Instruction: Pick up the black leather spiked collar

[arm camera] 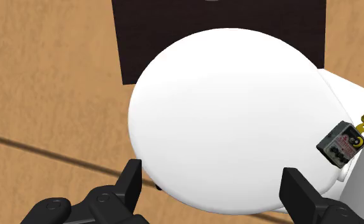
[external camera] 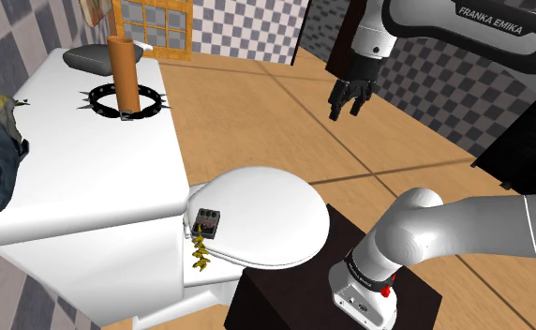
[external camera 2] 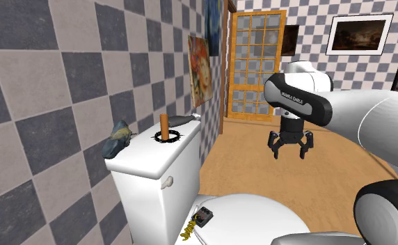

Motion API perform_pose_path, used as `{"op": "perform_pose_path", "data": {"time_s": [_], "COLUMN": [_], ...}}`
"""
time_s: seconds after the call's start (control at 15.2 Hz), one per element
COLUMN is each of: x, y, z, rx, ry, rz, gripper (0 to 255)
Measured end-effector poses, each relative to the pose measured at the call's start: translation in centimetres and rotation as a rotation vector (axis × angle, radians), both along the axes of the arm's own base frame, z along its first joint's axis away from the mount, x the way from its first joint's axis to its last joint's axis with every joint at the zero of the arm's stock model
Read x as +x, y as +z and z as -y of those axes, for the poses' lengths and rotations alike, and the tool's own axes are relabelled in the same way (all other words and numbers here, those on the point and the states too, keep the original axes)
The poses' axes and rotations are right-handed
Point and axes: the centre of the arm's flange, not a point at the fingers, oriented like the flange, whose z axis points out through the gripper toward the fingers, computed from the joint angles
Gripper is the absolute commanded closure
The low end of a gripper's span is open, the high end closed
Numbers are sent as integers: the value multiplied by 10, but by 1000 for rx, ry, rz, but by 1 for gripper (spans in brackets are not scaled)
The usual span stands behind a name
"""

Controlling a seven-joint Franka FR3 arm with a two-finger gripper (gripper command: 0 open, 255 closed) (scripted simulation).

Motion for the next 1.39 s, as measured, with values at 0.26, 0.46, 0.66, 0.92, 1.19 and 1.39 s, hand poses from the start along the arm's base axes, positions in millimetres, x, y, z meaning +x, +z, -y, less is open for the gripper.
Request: {"op": "perform_pose_path", "data": {"time_s": [0.26, 0.46, 0.66, 0.92, 1.19, 1.39], "x": [10, 24, 41, 61, 77, 94], "y": [-1, -1, 1, 2, 5, 9], "z": [-24, -55, -88, -134, -176, -210], "rx": [10, 27, 43, 66, 87, 105], "ry": [-5, -15, -24, -36, -49, -59], "rz": [7, 16, 25, 37, 49, 59], "gripper": [0, 0, 0, 0, 0, 0]}}
